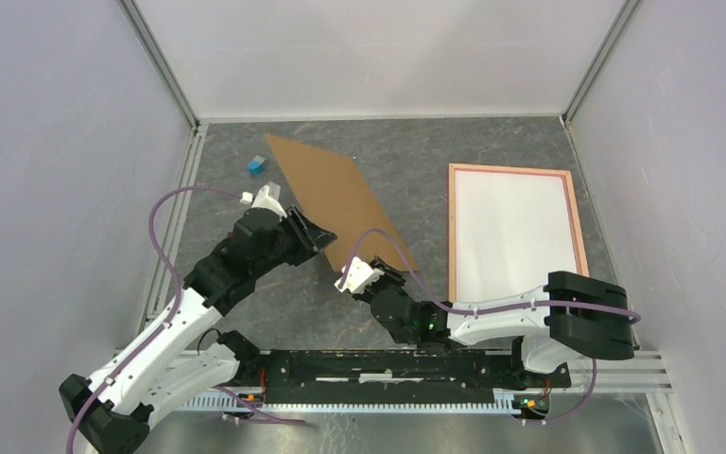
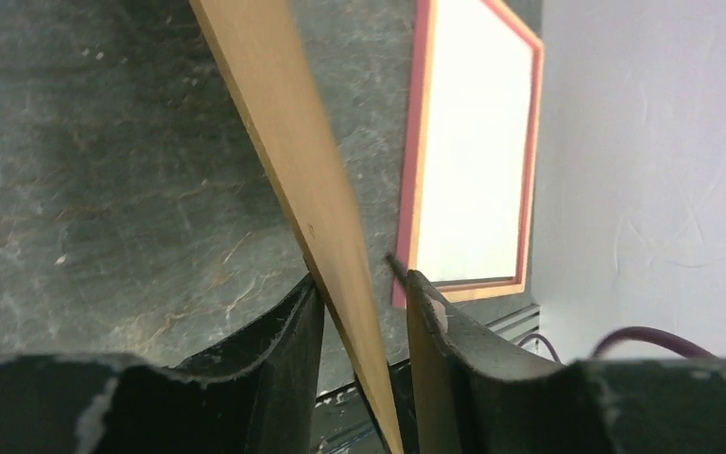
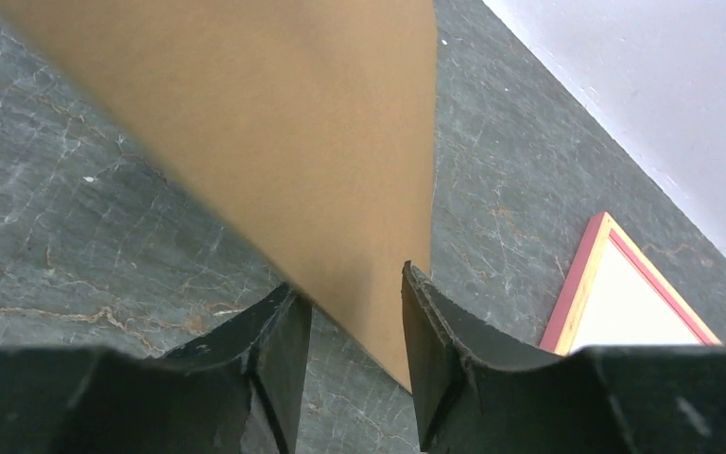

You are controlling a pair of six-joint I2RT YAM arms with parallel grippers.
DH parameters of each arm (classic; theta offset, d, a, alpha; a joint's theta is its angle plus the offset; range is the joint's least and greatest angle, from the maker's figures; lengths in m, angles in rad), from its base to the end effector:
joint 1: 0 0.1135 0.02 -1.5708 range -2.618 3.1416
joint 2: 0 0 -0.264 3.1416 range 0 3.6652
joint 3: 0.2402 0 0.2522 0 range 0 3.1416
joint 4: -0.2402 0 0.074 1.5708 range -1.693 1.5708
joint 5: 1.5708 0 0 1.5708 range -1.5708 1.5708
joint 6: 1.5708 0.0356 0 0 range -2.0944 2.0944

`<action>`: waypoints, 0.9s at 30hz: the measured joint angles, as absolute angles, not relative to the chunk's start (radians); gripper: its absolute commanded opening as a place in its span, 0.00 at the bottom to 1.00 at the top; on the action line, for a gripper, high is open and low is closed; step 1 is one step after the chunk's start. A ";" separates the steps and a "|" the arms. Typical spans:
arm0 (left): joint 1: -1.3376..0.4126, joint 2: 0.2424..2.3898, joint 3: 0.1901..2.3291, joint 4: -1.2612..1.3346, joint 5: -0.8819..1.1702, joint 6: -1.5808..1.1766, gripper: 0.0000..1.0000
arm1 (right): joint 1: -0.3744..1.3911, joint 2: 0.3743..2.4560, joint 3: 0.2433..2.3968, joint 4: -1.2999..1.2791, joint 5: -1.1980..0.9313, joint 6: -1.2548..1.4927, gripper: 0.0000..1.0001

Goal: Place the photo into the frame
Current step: Turn over the photo frame item at the center of the board.

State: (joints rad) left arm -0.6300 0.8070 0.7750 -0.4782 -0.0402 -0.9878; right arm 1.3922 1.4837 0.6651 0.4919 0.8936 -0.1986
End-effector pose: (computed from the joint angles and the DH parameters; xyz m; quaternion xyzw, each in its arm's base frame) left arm 0.1461 -0.1048 0.3028 -0.1635 0.8469 -0.3539 0.3616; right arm 0.0805 0.2897 0.2077 -0.3472 0.6928 0.0049 0.6320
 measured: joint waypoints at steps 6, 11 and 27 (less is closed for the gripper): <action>-0.630 0.885 0.878 -0.478 0.008 -0.911 0.83 | 1.382 1.474 0.627 0.574 0.900 -0.172 0.07; -0.630 0.904 0.991 -0.493 0.027 -0.819 1.00 | 1.335 1.376 0.604 0.551 0.908 -0.126 0.00; -0.562 0.849 0.611 0.038 0.260 -0.992 1.00 | 0.905 0.834 0.302 0.487 0.477 0.468 0.00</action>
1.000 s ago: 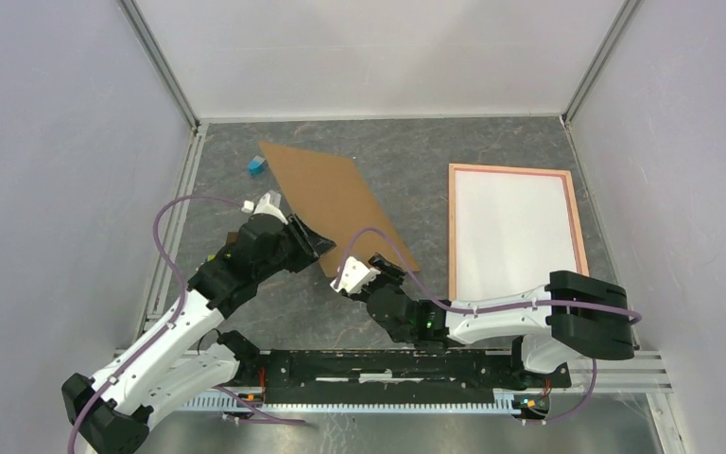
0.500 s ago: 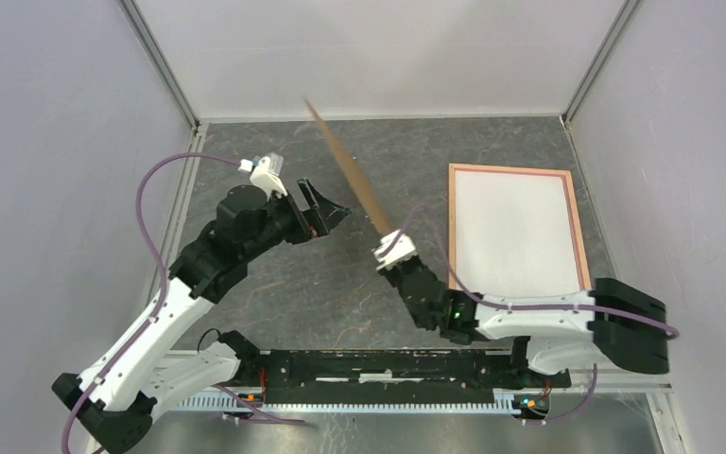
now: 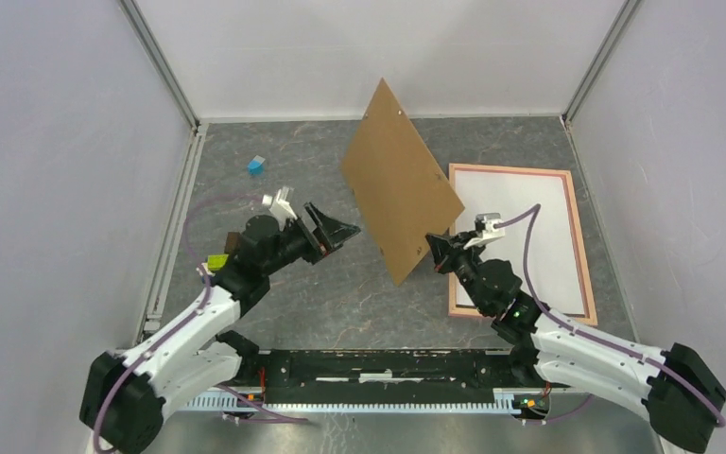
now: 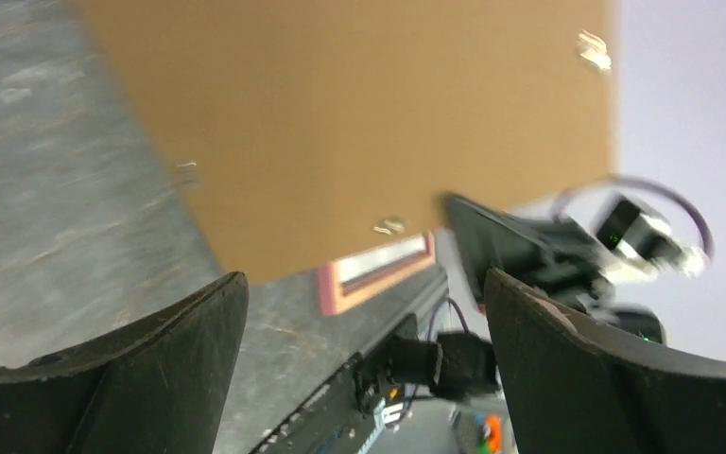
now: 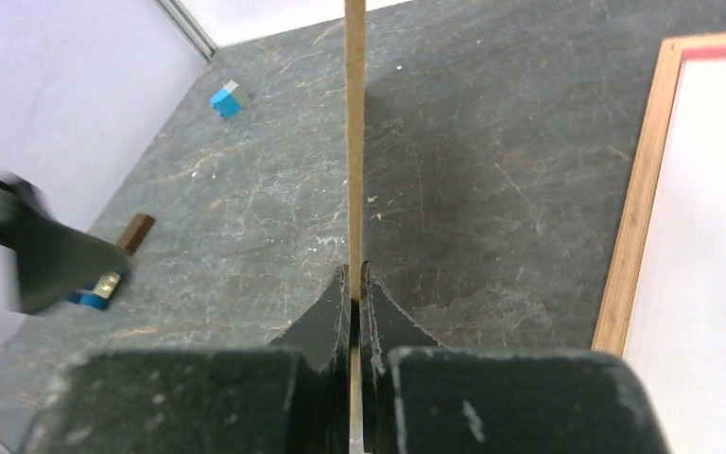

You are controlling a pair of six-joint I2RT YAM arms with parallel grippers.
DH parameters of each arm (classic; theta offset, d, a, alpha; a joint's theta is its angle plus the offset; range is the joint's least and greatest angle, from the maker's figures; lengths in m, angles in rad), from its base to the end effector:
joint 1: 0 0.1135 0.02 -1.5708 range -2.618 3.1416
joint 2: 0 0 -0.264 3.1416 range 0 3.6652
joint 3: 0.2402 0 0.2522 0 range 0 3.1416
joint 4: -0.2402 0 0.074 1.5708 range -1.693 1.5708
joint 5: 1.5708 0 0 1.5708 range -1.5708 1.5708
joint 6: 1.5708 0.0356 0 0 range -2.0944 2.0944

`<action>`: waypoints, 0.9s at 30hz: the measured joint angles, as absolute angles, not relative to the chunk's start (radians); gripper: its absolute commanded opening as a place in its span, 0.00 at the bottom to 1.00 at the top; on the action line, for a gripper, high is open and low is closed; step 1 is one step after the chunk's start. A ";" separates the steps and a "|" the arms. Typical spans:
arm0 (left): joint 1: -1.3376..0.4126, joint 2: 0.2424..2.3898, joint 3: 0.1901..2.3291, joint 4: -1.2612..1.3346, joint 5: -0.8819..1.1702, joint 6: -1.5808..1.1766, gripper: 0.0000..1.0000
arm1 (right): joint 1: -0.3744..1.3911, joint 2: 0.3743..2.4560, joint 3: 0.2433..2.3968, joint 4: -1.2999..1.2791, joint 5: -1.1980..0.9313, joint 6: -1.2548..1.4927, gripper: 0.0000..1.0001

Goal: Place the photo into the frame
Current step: Turn over the photo frame item at the center of the board.

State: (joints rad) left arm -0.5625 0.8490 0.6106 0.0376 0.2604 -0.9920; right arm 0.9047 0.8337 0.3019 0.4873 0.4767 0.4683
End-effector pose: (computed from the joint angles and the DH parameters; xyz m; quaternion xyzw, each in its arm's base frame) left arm 0.1677 -0.1165 0.2905 -0.0834 0.7677 -0.5116 0.3767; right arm 0.1300 0.1390 0.2318 0.0073 0.7209 0.2938 0.6277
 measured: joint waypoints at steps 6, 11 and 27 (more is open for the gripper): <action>-0.376 1.061 0.275 0.432 0.369 -1.225 1.00 | 0.780 0.740 0.174 0.537 0.368 0.671 0.00; -0.371 1.272 0.247 0.752 0.404 -1.338 0.99 | 0.718 0.719 0.092 0.623 0.301 0.828 0.00; -0.408 1.868 0.339 1.370 0.350 -1.612 0.55 | 0.659 0.742 0.011 0.808 0.172 1.129 0.00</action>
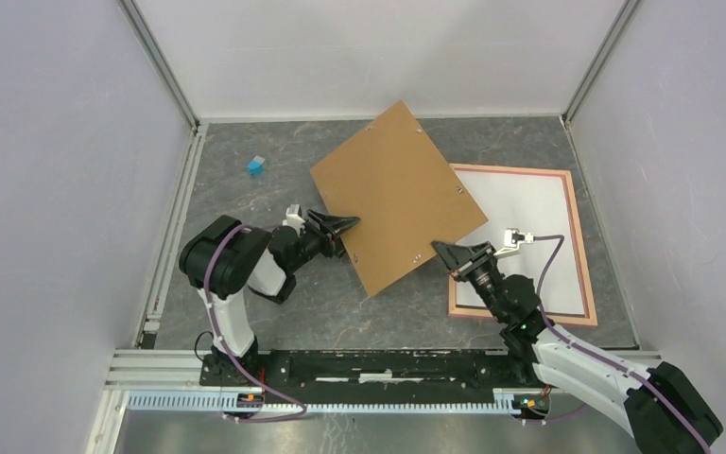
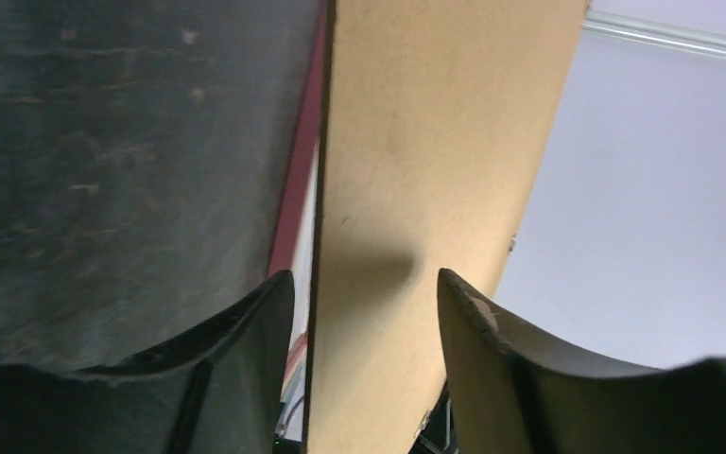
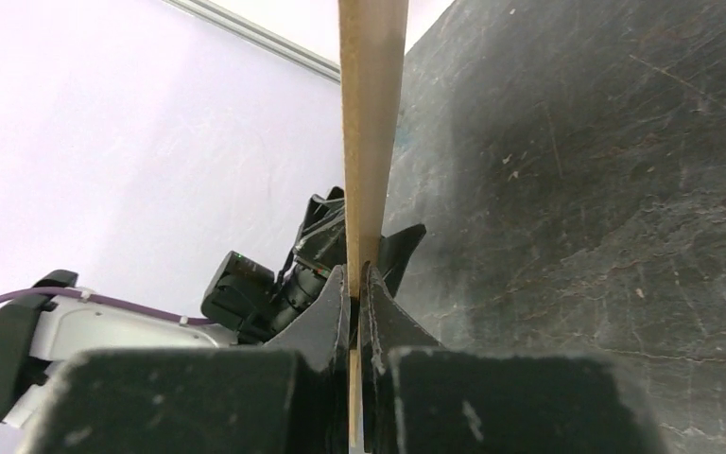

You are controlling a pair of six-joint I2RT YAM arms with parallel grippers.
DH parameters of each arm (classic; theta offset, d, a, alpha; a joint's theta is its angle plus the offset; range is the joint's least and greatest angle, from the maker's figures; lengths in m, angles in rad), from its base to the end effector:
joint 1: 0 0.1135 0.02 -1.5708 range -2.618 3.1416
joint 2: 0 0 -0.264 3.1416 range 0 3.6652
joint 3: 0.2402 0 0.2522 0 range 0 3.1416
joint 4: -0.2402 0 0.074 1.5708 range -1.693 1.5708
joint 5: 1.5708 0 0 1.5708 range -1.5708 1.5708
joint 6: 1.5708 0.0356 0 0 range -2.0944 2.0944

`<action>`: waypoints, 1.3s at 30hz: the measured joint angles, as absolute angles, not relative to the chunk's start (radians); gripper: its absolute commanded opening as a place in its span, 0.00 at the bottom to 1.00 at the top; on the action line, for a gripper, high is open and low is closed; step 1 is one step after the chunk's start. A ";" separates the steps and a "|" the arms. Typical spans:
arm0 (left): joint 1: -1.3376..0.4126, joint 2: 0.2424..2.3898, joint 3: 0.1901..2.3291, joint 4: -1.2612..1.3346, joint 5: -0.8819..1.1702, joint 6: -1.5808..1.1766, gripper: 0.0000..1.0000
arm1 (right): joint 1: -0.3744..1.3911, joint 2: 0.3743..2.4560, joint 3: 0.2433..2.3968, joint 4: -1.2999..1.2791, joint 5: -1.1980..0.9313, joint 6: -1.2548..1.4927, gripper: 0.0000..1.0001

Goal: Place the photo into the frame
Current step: Turn over the photo frame item at the center of the board.

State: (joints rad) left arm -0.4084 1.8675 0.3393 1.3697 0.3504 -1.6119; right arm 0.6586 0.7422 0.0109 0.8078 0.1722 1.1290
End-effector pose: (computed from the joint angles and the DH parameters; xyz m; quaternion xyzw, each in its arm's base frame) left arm 0.2463 -0.1199 0.1068 -0.3309 0.6816 -0.6117 0.2274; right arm 0.1276 0.0910 0.1813 0.2191 0.6437 0.5331 0.5034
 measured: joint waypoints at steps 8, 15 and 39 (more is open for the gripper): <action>-0.415 1.803 0.356 1.466 0.350 -1.620 0.09 | 0.645 0.690 0.011 0.812 0.150 1.164 0.30; -0.353 1.644 0.326 1.446 0.427 -1.588 0.02 | 0.625 0.534 0.121 0.443 0.109 0.879 0.98; -0.117 1.015 0.518 0.743 0.895 -1.147 0.02 | 0.292 1.128 1.135 -0.455 -0.343 0.109 0.98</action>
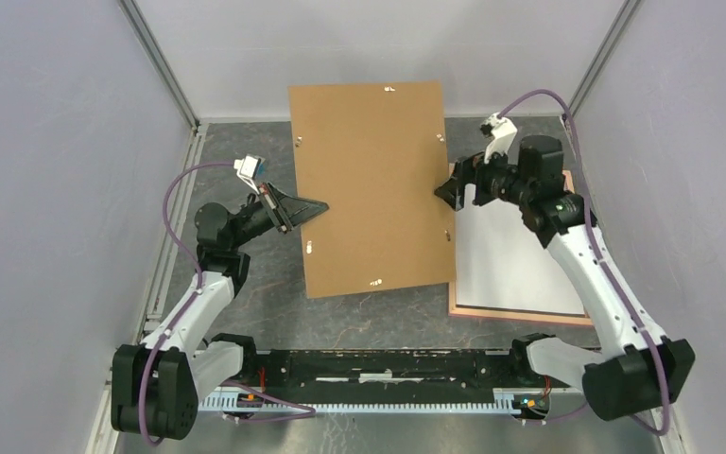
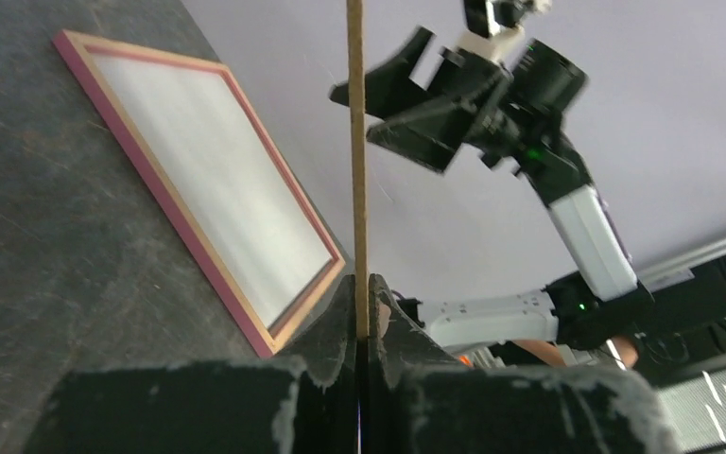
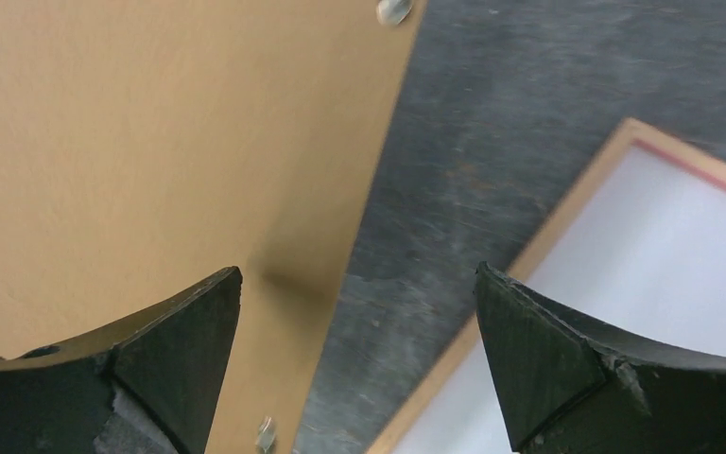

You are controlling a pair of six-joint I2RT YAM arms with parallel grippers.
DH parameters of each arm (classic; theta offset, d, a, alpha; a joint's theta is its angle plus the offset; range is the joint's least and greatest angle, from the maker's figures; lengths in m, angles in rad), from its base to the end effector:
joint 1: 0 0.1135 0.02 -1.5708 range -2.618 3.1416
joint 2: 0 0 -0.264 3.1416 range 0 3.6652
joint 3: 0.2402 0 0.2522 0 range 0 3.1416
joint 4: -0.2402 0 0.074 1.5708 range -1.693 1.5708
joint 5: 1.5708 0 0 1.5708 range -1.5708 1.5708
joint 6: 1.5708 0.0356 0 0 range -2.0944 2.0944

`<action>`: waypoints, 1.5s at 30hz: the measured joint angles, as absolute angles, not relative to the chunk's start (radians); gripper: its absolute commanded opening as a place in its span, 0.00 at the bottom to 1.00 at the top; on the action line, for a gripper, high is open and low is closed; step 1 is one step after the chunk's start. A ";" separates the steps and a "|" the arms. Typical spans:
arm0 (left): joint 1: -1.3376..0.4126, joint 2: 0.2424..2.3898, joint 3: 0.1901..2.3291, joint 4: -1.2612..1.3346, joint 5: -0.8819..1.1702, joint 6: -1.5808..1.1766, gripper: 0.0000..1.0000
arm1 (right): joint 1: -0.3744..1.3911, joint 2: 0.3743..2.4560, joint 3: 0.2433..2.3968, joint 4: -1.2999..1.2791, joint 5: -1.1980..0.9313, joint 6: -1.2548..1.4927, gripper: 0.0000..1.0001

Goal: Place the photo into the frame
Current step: Turn over the photo frame item at the center of the board, then move the photo frame to the center of the board.

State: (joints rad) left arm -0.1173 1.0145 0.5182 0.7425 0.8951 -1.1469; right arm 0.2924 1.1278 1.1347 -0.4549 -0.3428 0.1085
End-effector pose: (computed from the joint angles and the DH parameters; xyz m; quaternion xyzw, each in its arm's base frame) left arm 0.2132 -0.0531 0.2973 0.0241 0.6505 -0.6347 0.4163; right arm 0.2343 0.0830 0.3671 -0.1670 0.8222 0.2459 0.4853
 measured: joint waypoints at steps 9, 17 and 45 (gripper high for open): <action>-0.114 1.041 0.468 0.913 0.975 -1.279 0.02 | 0.124 1.142 0.806 0.052 -0.933 0.500 0.92; -0.114 1.146 0.442 1.133 0.981 -1.414 0.02 | 0.127 1.126 0.590 0.624 -1.044 0.947 0.71; -0.124 1.105 0.558 0.386 0.915 -1.087 0.92 | -0.033 1.143 0.923 -0.228 -1.098 0.566 0.00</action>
